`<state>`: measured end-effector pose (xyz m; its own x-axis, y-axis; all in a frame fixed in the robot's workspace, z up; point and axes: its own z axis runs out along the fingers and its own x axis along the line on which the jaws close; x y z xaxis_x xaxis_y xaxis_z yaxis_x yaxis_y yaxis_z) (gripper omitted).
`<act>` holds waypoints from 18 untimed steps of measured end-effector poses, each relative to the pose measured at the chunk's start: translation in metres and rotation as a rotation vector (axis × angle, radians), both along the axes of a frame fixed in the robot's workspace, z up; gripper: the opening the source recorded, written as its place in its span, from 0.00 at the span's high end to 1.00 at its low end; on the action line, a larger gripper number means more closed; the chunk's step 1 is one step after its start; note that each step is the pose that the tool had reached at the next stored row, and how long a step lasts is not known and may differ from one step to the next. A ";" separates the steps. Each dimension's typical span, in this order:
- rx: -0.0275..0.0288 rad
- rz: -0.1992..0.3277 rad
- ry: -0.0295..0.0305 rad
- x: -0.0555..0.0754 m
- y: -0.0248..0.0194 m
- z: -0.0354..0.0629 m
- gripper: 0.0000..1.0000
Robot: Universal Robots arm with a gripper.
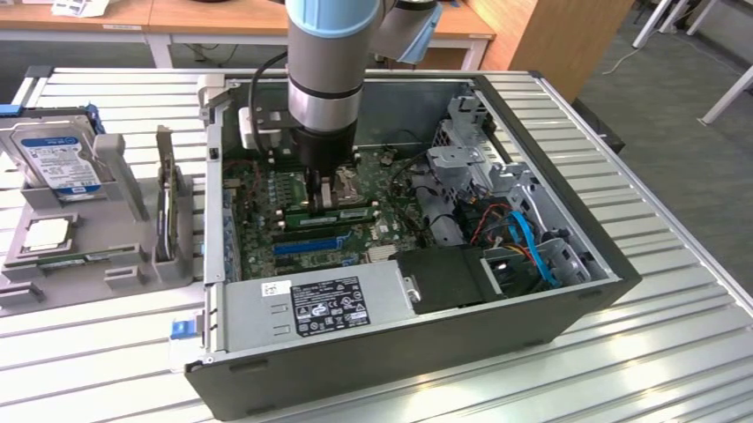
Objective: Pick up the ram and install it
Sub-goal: 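Press down the ram until it locks into place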
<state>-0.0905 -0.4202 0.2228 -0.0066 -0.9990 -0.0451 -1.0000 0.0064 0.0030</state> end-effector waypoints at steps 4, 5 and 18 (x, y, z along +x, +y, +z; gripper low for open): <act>-0.0001 0.000 -0.0001 0.000 0.0000 0.0000 0.90; -0.0001 0.000 -0.0001 0.000 0.0000 0.0000 0.90; 0.0001 0.000 0.0001 0.000 0.0000 -0.0011 0.90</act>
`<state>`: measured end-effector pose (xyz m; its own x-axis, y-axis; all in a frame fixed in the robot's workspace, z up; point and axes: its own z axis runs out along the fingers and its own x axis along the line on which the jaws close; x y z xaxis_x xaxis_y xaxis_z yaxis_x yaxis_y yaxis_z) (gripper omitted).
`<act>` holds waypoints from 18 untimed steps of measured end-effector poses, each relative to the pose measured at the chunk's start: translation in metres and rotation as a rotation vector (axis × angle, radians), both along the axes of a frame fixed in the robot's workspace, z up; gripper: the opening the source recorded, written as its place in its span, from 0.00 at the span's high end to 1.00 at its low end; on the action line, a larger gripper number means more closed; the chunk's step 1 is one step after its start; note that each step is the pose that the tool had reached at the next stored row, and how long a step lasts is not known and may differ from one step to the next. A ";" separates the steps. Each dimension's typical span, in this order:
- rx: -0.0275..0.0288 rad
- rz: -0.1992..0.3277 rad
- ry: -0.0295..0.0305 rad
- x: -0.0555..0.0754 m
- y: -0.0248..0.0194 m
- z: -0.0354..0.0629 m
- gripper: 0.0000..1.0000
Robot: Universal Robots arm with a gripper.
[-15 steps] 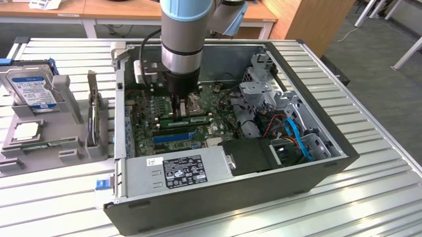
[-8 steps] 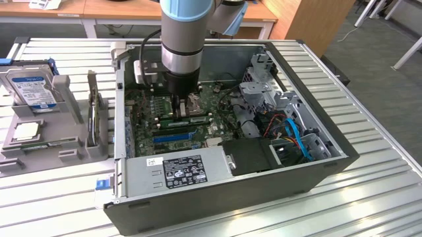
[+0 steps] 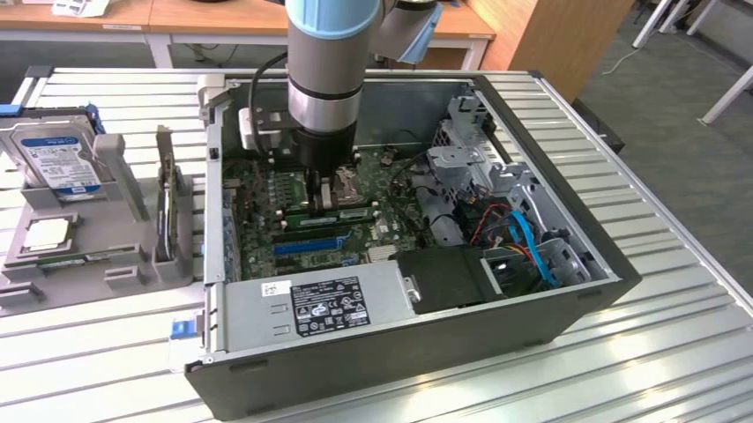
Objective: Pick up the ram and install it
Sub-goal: 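Press down the ram until it locks into place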
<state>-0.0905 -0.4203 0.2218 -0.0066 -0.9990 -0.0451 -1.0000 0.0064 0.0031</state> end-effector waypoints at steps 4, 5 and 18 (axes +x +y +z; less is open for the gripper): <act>0.0007 0.000 -0.0002 0.000 0.0001 0.0004 0.90; 0.0012 0.000 -0.0006 0.000 0.0002 0.0008 0.90; 0.0003 0.000 0.0004 0.000 0.0000 0.0248 0.90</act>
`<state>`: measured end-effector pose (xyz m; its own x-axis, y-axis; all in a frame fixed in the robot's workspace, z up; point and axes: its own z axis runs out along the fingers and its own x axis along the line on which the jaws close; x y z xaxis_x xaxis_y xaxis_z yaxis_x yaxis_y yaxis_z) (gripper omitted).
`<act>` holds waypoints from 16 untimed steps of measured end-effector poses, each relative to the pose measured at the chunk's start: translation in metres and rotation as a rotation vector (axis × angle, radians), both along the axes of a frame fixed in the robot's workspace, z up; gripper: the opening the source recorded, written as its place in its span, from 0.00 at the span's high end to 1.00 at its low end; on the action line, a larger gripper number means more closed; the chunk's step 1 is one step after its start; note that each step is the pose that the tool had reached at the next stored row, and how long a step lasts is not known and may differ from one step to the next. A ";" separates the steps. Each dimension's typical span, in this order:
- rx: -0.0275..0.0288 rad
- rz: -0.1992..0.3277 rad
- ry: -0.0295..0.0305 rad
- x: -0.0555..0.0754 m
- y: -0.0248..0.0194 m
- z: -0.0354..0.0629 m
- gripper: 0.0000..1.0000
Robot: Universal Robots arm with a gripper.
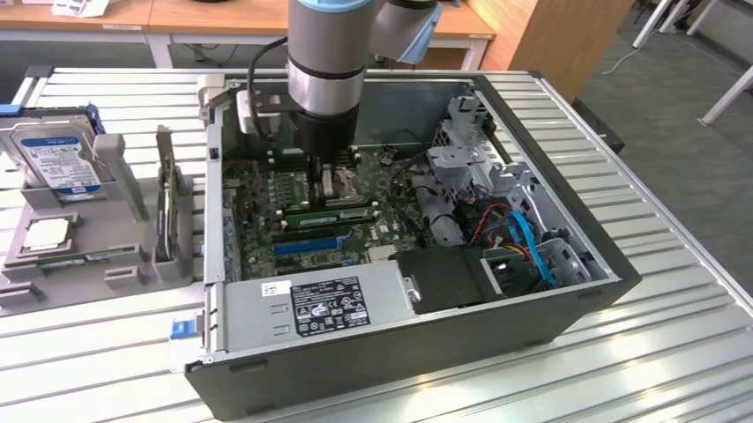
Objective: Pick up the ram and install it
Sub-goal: 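Press down the ram until it locks into place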
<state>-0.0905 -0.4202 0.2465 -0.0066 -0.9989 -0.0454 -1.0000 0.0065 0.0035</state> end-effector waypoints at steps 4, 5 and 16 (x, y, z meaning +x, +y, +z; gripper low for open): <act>0.0000 0.000 0.0006 0.000 0.0000 0.0089 0.90; -0.0001 0.000 0.0009 0.000 0.0000 0.0112 0.90; -0.0008 0.000 0.0029 0.000 0.0000 0.0345 0.90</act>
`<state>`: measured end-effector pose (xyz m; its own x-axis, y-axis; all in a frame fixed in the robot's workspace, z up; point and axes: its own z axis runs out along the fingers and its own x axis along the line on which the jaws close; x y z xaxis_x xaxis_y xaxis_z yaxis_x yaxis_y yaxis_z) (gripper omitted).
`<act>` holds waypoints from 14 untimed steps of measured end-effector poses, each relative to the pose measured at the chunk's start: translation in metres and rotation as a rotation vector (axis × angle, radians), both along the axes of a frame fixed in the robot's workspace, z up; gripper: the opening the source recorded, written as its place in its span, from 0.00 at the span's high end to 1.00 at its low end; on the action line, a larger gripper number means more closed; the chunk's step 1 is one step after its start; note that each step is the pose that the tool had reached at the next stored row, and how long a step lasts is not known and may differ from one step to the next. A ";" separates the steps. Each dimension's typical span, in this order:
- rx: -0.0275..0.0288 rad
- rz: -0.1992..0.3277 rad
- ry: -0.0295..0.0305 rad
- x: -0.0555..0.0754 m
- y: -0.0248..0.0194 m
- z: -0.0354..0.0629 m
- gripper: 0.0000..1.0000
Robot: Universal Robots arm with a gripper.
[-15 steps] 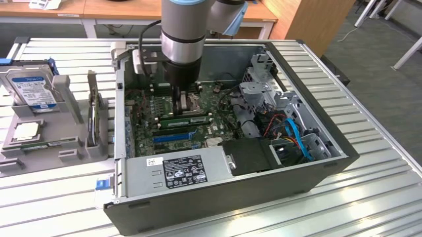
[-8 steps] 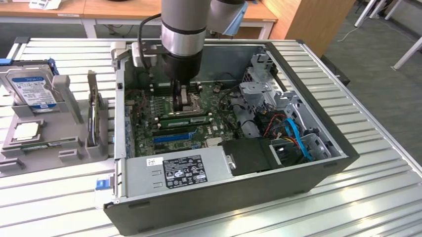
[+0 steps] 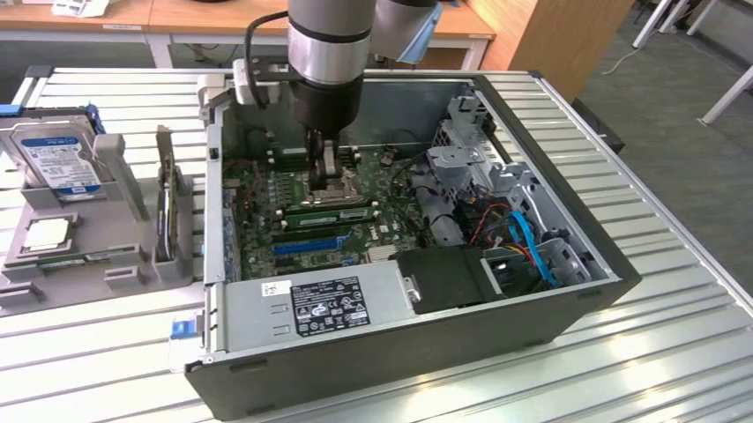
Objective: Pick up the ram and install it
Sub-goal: 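Press down the ram until it locks into place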
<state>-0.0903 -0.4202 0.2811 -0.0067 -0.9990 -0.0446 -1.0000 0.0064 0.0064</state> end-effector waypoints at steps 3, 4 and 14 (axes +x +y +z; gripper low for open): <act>-0.0003 0.000 0.0005 0.000 0.0000 0.0060 0.90; -0.0006 0.000 0.0006 0.000 0.0000 0.0081 0.90; -0.0021 0.000 0.0021 0.000 0.0000 0.0275 0.90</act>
